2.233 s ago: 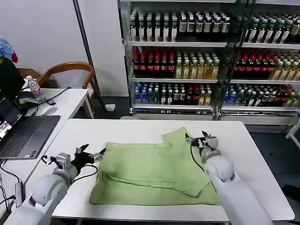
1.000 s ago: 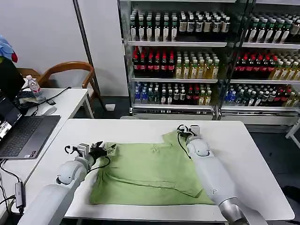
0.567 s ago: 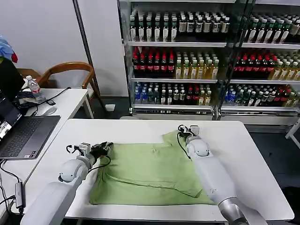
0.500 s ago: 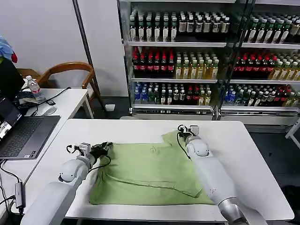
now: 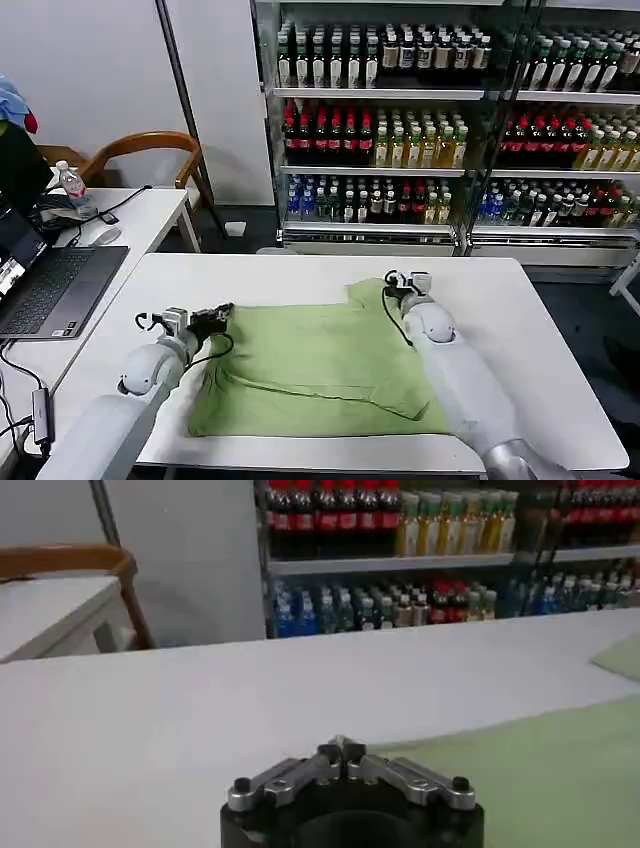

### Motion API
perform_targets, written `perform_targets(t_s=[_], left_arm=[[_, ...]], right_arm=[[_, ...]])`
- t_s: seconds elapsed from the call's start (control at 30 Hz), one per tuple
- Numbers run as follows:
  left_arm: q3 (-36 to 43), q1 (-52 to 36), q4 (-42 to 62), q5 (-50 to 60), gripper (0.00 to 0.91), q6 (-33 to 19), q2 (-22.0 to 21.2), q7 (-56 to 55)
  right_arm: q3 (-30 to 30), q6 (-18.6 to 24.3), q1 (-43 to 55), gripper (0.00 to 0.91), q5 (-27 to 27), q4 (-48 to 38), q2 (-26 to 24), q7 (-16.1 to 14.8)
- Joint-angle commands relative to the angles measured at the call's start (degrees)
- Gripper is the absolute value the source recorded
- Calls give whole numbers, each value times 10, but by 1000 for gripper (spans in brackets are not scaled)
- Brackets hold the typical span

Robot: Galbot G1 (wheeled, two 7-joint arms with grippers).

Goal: Fold and organize the clothes.

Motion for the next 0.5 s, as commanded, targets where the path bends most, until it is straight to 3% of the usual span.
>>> perform_targets(t_s=[0.03, 0.5], left_arm=[[-55, 128, -151, -30, 60, -7, 31, -15], [-100, 219, -234, -23, 60, -18, 35, -14]], right_arm=[[31, -30, -122, 0, 50, 230, -76, 14], [106, -35, -302, 0, 54, 398, -136, 19]])
